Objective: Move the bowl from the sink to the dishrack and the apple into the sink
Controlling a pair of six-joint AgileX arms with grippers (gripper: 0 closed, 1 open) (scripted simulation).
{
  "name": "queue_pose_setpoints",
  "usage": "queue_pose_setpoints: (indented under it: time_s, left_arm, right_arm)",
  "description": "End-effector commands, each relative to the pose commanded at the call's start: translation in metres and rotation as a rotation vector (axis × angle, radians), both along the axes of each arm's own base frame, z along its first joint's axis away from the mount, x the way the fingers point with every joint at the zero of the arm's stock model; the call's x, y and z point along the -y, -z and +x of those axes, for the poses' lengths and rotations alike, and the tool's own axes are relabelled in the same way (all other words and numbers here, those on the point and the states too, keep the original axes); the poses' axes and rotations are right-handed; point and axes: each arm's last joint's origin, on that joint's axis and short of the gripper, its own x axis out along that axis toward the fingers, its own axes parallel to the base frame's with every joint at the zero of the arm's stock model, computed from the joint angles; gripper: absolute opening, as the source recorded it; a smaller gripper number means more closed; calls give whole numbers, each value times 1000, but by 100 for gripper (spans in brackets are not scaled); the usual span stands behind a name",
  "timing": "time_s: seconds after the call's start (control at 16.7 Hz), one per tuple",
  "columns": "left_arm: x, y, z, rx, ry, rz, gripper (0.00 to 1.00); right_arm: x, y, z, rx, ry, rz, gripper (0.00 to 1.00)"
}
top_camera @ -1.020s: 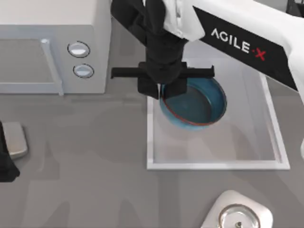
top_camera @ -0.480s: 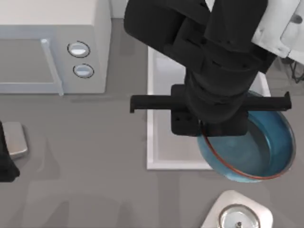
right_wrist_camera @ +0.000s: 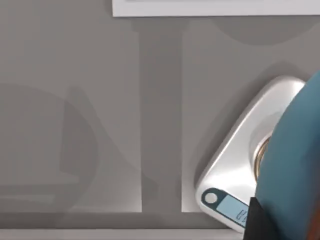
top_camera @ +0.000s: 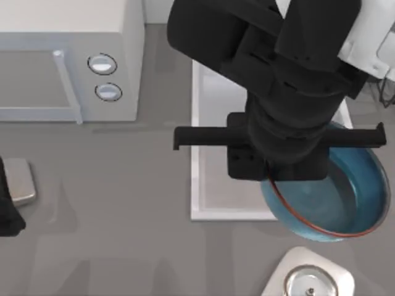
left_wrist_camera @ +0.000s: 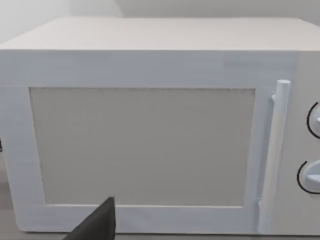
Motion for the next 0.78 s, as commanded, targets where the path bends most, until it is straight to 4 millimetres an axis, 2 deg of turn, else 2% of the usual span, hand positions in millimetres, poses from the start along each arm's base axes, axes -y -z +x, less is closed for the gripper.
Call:
queue_pose_setpoints:
  time_s: [0.18,0.36,0.48,0.6,0.78]
  left_arm:
    - [0,0,0,0,0,0,100]
    - [0,0,0,0,0,0,100]
    - [0,0,0,0,0,0,100]
    - [0,0,0,0,0,0,100]
    - [0,0,0,0,0,0,100]
  right_arm:
    - [13,-3,25,20,20,90,0]
    - [48,-10,69,107,53,227,0]
    - [88,-18,102,227,91,318,0]
    - [140,-28,133,400,144,380,0]
    - [218,-42,157,655,198,389,0]
